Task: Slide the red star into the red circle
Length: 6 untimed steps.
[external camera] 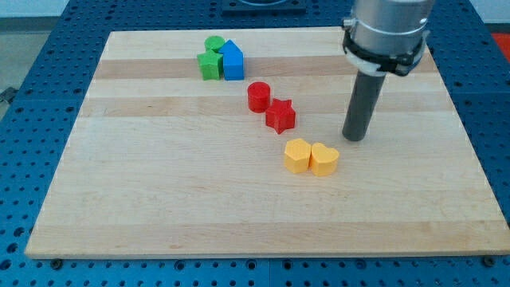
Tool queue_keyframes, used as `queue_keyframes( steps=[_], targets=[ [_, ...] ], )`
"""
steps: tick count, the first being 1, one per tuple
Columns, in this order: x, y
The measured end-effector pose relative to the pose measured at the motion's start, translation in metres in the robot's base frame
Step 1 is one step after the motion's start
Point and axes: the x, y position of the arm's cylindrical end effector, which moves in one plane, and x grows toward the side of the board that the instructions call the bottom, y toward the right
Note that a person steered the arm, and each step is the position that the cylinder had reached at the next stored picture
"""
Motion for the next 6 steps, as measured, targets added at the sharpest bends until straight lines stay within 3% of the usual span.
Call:
queue_keyframes(
  steps=[2, 5, 6],
  targets=[
    [0.002, -0.019],
    [-0.011, -0.129],
    [-0.016, -0.136]
  ],
)
